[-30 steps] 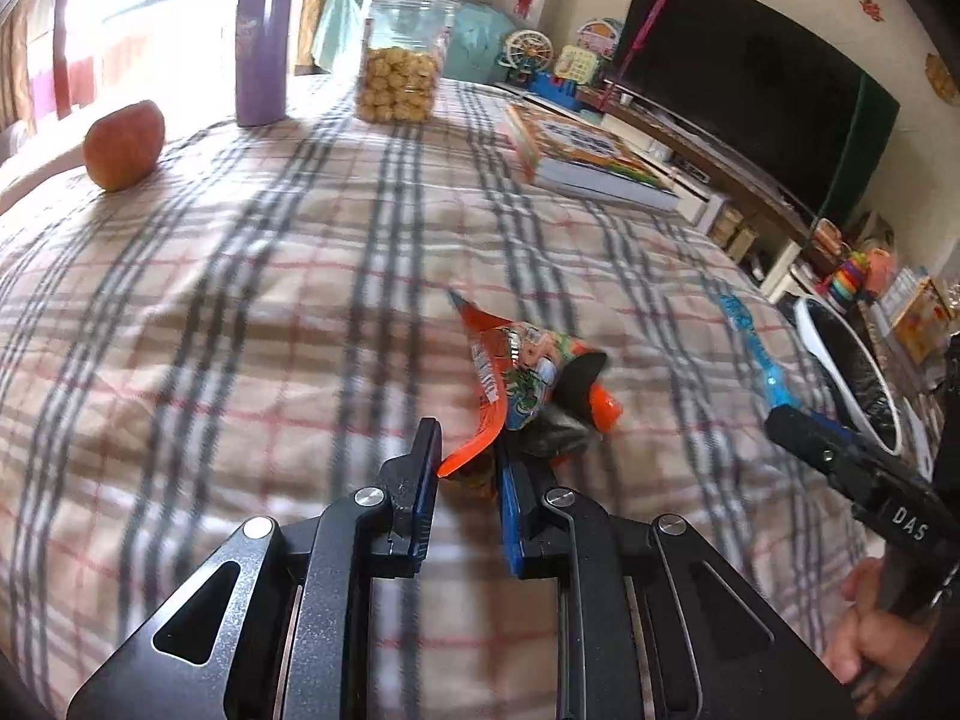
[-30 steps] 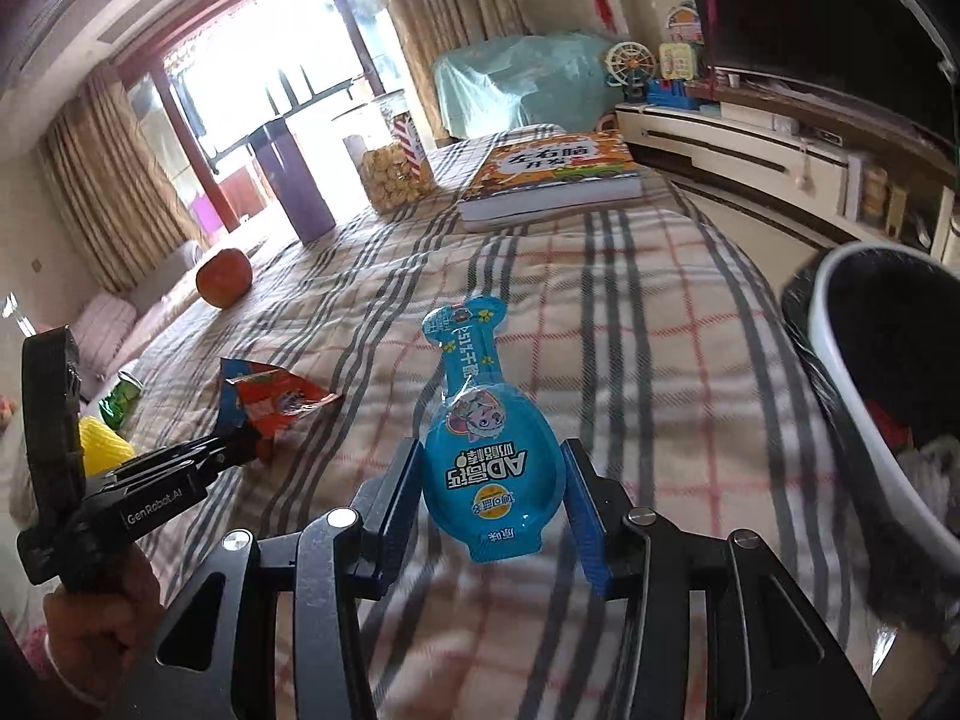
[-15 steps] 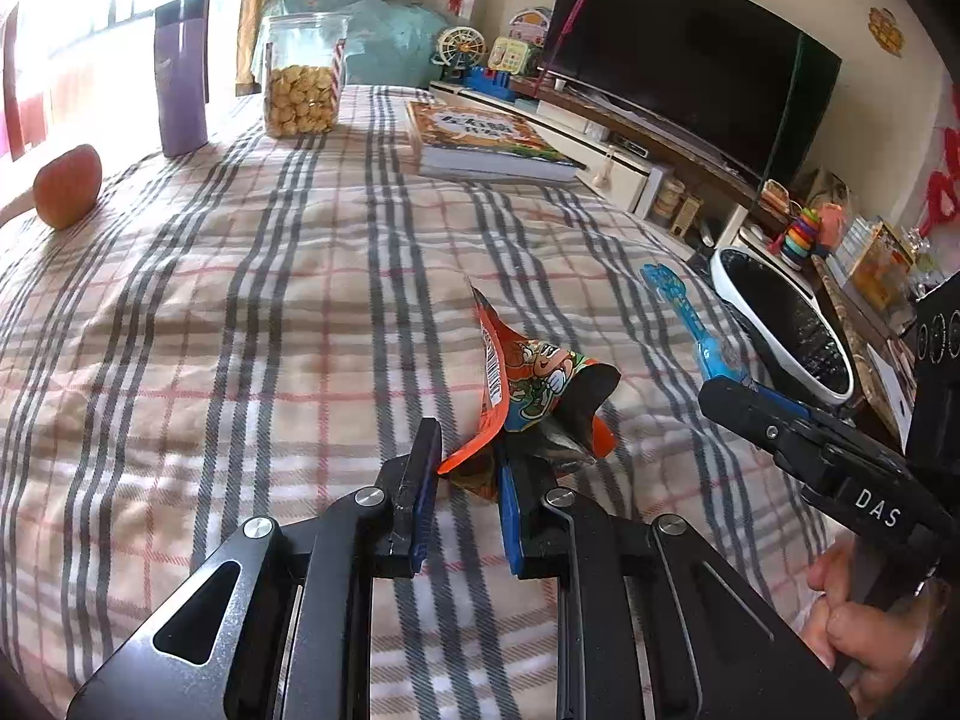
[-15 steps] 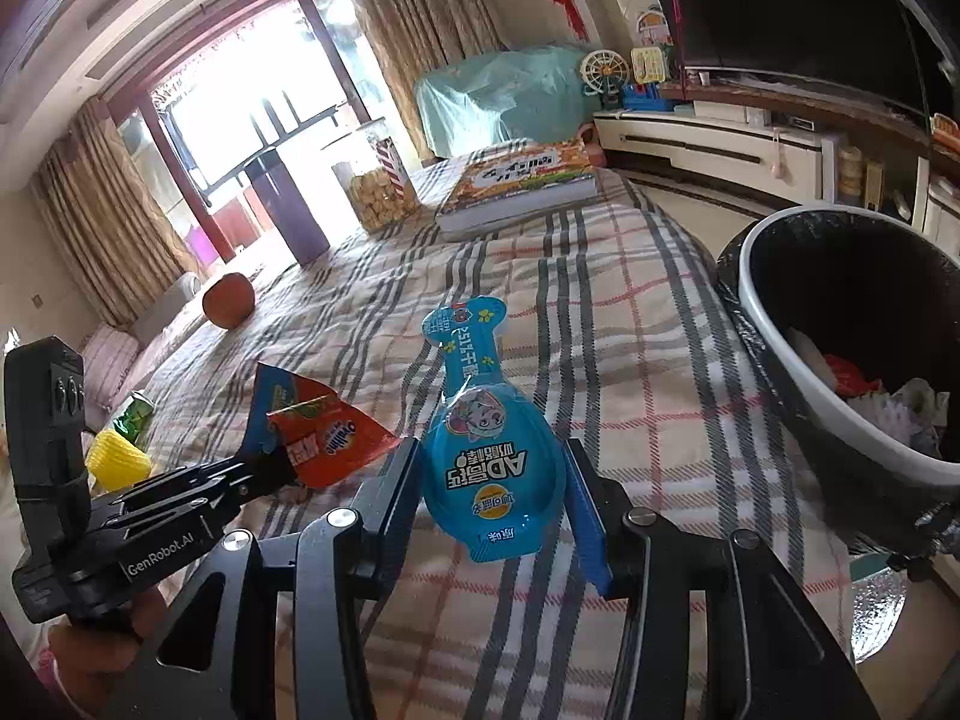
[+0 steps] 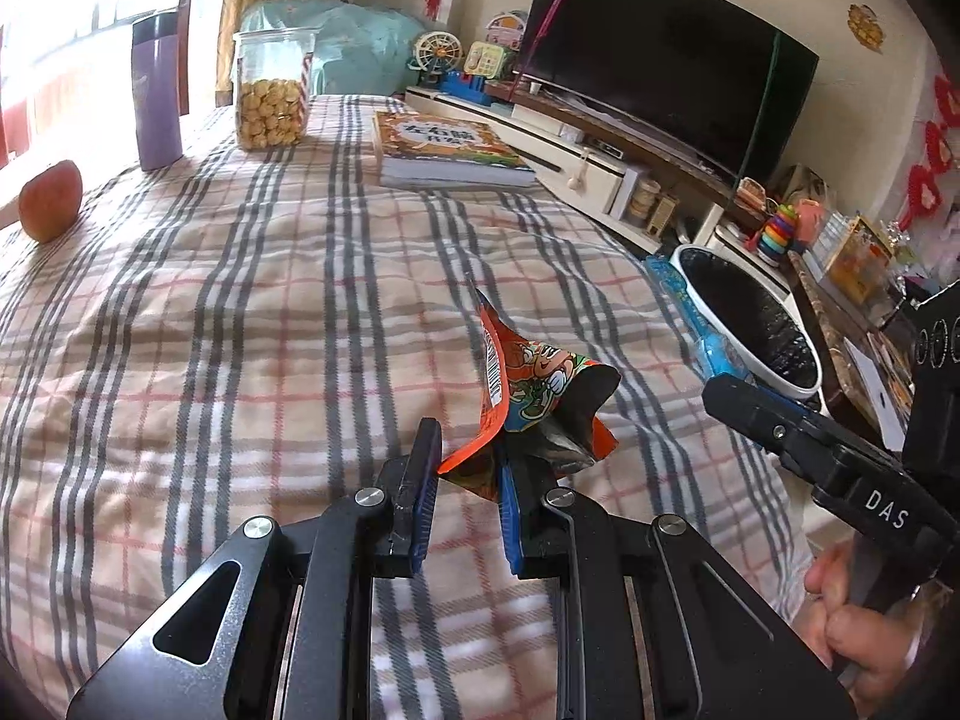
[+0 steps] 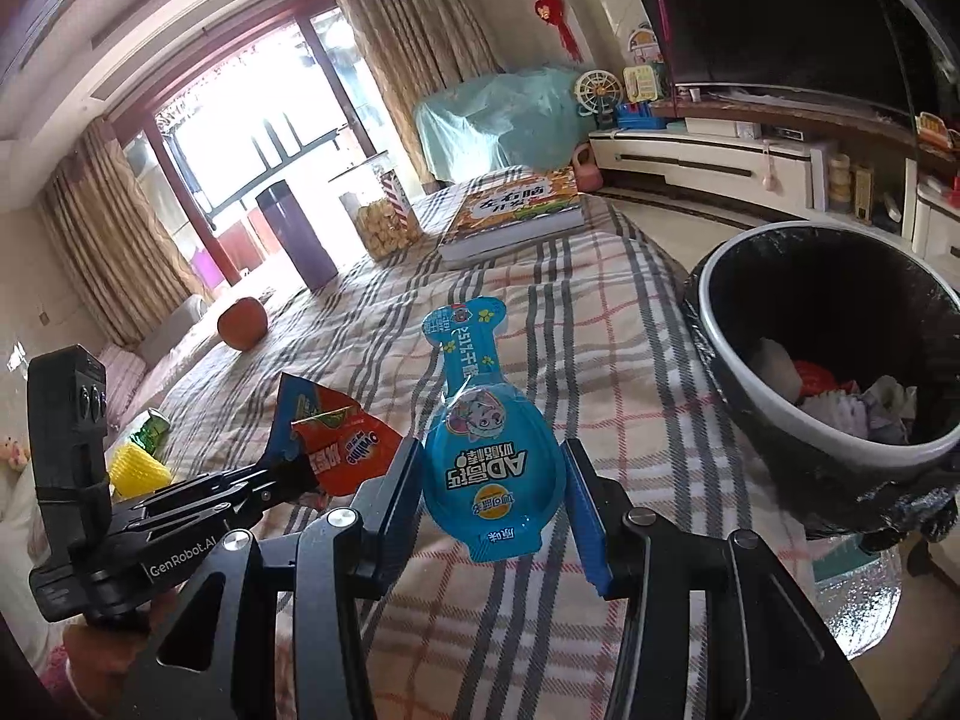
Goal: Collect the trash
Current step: 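Carry the orange chip bag and blue bottle over the black bin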
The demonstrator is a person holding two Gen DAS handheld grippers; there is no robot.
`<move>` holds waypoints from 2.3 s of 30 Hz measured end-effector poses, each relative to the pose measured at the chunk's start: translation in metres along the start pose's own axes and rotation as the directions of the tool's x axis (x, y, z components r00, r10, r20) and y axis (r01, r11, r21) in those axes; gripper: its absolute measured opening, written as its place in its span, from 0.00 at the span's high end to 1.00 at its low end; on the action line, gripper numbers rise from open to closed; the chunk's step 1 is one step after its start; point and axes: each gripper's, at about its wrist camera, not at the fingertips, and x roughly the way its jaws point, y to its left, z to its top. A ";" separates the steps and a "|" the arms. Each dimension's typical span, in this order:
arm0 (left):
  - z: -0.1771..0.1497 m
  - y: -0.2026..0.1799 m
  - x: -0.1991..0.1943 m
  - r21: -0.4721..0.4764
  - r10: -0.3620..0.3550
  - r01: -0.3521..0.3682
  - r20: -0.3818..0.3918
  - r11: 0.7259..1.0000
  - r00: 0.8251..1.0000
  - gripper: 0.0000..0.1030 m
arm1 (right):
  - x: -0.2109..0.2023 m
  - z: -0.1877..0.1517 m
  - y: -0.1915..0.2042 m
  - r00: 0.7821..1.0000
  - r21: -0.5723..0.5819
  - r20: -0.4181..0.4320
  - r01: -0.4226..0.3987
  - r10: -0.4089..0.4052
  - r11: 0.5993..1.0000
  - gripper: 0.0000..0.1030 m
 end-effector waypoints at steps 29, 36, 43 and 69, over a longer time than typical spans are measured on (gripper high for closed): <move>0.015 -0.056 0.004 0.089 -0.107 0.106 0.004 0.990 0.994 0.84 | -0.035 -0.002 -0.035 0.998 0.071 0.052 0.044 -0.047 0.997 0.54; 0.019 -0.073 0.006 0.119 -0.138 0.137 0.003 0.984 0.990 0.84 | -0.043 -0.001 -0.047 0.996 0.090 0.064 0.063 -0.069 0.994 0.54; 0.023 -0.088 0.009 0.141 -0.161 0.159 0.002 0.977 0.987 0.84 | -0.050 -0.001 -0.061 0.993 0.115 0.069 0.085 -0.093 0.990 0.54; 0.036 -0.137 0.030 0.218 -0.202 0.203 -0.027 0.955 0.979 0.84 | -0.071 0.006 -0.103 0.984 0.183 0.100 0.130 -0.150 0.975 0.54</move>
